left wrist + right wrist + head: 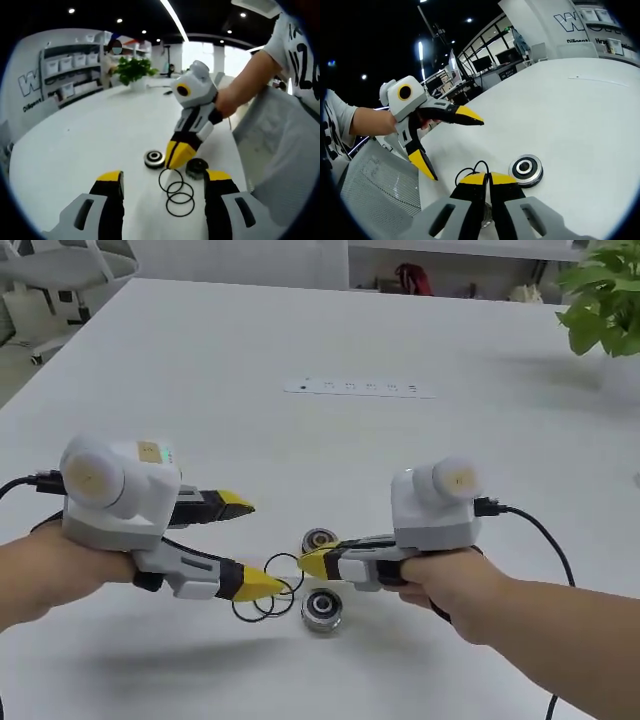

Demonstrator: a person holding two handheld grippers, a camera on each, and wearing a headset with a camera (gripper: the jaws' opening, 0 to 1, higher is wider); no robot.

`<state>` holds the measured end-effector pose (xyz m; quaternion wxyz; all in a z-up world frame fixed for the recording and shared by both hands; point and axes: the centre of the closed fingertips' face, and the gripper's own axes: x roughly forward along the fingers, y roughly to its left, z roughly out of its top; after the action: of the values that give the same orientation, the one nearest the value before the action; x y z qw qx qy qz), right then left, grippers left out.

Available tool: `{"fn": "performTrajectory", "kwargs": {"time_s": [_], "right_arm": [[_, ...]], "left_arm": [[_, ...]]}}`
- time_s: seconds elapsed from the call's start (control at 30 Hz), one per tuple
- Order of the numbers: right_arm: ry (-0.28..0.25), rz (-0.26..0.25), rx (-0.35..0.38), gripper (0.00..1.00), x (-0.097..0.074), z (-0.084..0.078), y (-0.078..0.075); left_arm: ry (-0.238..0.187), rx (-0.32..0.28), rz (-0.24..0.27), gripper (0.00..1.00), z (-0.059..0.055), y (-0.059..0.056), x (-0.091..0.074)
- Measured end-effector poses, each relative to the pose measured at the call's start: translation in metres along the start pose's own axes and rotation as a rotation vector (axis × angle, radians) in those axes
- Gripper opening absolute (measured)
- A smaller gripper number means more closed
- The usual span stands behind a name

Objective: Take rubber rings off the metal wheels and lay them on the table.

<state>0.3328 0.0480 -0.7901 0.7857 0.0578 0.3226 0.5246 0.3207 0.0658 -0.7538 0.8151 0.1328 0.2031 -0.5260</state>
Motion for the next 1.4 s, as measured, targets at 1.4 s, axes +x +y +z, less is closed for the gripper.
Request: {"fn": "performTrajectory", "kwargs": {"time_s": [1.4], "right_arm": [[-0.03,0.003,-0.072,0.24,-0.008,0.014,0.004]], "left_arm": [[0.01,-0.02,0.014,0.64,-0.002,0.006,0.0]]}}
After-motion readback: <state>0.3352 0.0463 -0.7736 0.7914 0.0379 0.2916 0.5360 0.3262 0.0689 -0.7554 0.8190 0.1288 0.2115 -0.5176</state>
